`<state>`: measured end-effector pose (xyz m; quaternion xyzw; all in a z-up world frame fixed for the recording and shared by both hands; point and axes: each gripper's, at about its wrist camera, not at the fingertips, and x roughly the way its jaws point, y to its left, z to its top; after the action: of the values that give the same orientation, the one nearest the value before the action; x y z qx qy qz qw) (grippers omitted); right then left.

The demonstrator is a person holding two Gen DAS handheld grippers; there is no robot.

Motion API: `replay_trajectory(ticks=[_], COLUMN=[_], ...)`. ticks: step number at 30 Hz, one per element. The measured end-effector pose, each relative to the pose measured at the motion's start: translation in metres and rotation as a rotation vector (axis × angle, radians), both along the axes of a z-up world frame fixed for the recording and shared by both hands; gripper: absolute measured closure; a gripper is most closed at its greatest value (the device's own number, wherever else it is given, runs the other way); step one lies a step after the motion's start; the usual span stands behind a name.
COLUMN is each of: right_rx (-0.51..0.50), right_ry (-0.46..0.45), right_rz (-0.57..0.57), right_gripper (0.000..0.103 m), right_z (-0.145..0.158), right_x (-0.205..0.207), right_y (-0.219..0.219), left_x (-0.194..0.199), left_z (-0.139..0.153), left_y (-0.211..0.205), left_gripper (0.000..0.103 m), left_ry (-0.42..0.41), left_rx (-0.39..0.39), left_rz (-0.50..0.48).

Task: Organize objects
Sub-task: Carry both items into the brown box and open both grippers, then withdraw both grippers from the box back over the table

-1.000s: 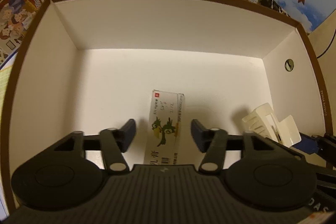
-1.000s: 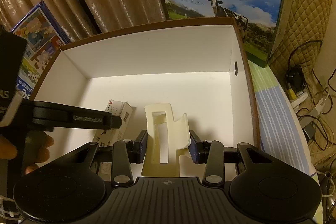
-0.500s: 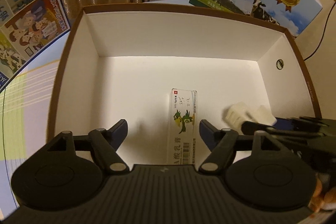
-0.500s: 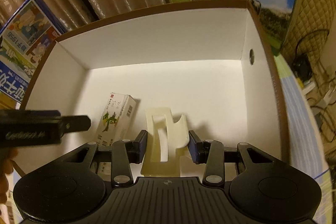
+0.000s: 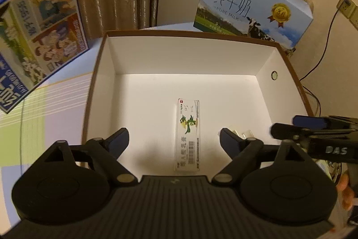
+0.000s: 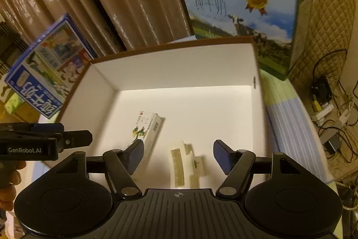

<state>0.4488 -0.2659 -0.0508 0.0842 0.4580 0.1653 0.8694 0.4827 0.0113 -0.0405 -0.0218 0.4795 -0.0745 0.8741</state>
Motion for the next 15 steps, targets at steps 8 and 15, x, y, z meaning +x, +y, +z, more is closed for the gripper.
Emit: replay_trajectory(ticks=[8, 15], right_rx=[0.025, 0.045], right_ry=[-0.026, -0.051], right_rz=[-0.015, -0.002], right_gripper=[0.034, 0.034], right_z=[0.029, 0.048], right_x=[-0.049, -0.092], right_y=[-0.019, -0.026], left_x=[-0.050, -0.099], left_z=[0.026, 0.046], left_y=[-0.001, -0.004], left_gripper=[0.013, 0.013], left_ry=[-0.015, -0.045], left_rx=[-0.020, -0.040], left_rz=[0.002, 0.035])
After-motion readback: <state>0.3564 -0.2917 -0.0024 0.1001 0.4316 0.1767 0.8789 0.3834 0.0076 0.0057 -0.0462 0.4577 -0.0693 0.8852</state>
